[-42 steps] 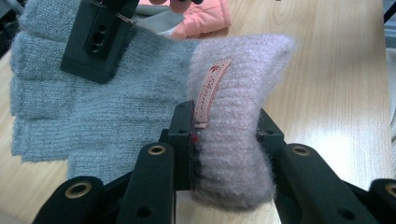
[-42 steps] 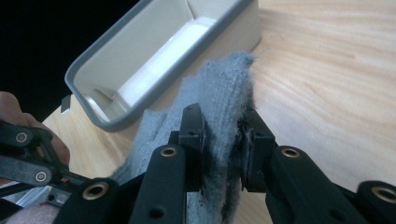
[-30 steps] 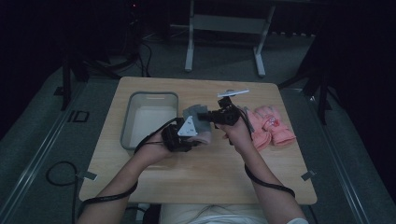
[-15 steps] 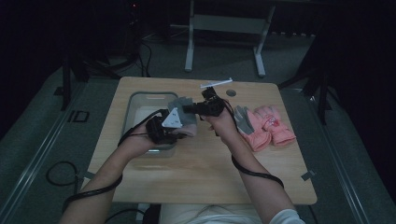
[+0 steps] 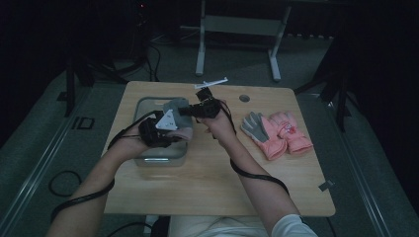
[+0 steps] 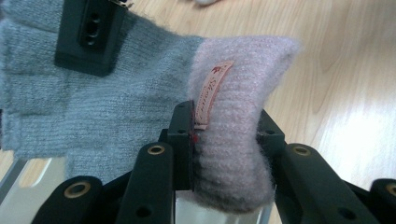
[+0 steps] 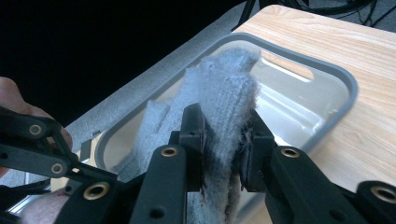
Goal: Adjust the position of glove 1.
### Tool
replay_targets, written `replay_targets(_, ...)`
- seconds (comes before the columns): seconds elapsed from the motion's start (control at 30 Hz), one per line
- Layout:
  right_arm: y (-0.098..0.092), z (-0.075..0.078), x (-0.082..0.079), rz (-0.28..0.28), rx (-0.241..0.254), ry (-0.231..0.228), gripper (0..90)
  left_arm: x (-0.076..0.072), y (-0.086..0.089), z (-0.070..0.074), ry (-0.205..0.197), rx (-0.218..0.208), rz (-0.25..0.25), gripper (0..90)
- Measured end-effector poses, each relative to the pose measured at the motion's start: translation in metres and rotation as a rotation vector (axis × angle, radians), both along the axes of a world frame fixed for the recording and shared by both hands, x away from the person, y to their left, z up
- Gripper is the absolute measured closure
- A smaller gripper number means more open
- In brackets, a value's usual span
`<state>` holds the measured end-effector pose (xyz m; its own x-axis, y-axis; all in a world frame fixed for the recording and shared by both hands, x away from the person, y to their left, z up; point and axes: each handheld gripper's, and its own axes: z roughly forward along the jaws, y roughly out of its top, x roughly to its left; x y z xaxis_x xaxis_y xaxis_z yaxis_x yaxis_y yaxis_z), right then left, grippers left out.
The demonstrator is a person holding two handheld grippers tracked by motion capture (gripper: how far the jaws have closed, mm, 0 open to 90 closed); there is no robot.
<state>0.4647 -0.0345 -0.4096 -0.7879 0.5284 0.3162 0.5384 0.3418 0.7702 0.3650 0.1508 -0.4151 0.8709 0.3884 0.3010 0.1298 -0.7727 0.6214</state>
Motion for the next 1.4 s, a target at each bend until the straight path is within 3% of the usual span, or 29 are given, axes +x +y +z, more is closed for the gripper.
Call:
replay_targets(0.2,0.02,-0.006,0.006,0.004,0.017,0.006,74.8,0.008,0.021,0.0,0.015,0.043,-0.02,67.0)
replay_targets(0.3,0.028,-0.01,0.008,0.0,0.026,0.01,74.8,0.015,0.03,-0.001,0.052,0.041,-0.019,67.0)
replay_targets(0.37,0.031,-0.011,0.009,0.0,0.024,0.016,74.8,0.015,0.03,-0.001,0.052,0.041,-0.019,67.0)
replay_targets(0.5,0.039,-0.025,0.015,-0.011,0.008,0.048,74.8,0.024,0.038,-0.015,0.09,0.071,-0.038,67.1)
replay_targets(0.7,0.047,-0.045,0.019,-0.021,-0.031,0.076,74.8,0.033,0.046,-0.037,0.112,0.113,-0.051,66.6)
replay_targets(0.9,0.058,-0.063,0.02,-0.026,-0.088,0.094,74.7,0.038,0.046,-0.055,0.146,0.185,-0.062,66.3)
replay_targets(1.03,0.06,-0.07,0.023,-0.056,-0.109,0.098,74.5,0.04,0.042,-0.061,0.138,0.202,-0.049,66.2)
replay_targets(1.23,0.062,-0.077,0.028,-0.063,-0.168,0.11,73.3,0.049,0.039,-0.067,0.168,0.203,-0.092,66.3)
replay_targets(1.3,0.061,-0.076,0.028,-0.077,-0.167,0.102,69.4,0.051,0.035,-0.07,0.135,0.229,-0.087,66.3)
replay_targets(1.4,0.057,-0.078,0.028,-0.09,-0.18,0.089,62.5,0.056,0.031,-0.077,0.165,0.245,-0.08,66.3)
